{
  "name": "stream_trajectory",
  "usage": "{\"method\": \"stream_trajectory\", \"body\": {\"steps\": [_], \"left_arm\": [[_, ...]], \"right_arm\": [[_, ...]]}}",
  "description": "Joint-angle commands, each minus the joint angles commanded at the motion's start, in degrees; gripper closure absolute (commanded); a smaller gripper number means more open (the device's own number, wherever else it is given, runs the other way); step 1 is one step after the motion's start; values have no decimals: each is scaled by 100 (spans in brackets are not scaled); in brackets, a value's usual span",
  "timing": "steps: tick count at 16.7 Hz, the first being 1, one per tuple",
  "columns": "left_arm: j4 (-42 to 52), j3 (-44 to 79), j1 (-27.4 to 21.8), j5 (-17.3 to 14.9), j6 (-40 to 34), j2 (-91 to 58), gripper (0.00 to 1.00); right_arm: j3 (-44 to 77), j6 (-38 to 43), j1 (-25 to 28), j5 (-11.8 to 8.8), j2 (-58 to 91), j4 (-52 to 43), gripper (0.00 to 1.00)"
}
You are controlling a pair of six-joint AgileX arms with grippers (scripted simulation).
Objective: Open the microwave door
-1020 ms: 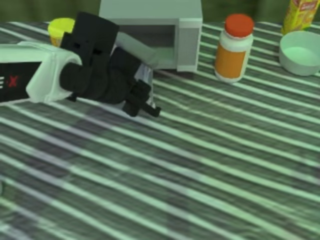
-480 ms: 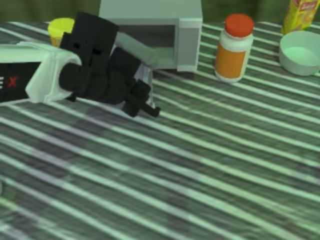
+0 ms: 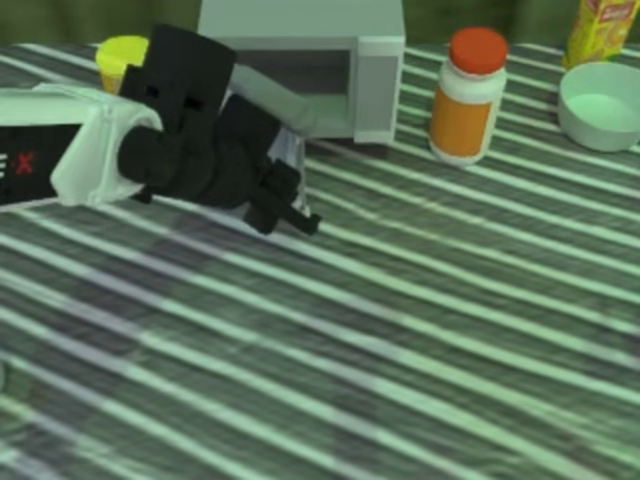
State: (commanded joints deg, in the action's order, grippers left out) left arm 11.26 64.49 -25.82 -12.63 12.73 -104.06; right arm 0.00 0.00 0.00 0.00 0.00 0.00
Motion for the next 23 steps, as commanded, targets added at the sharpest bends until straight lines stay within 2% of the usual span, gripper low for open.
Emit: {"method": "stream_trajectory", "body": {"steps": [9, 23], "left_arm": [[89, -83, 162, -294, 377, 79, 100], [89, -83, 162, -294, 377, 79, 100]], "right_arm": [[0, 0, 0, 0, 0, 0, 0], [0, 0, 0, 0, 0, 0, 0]]}}
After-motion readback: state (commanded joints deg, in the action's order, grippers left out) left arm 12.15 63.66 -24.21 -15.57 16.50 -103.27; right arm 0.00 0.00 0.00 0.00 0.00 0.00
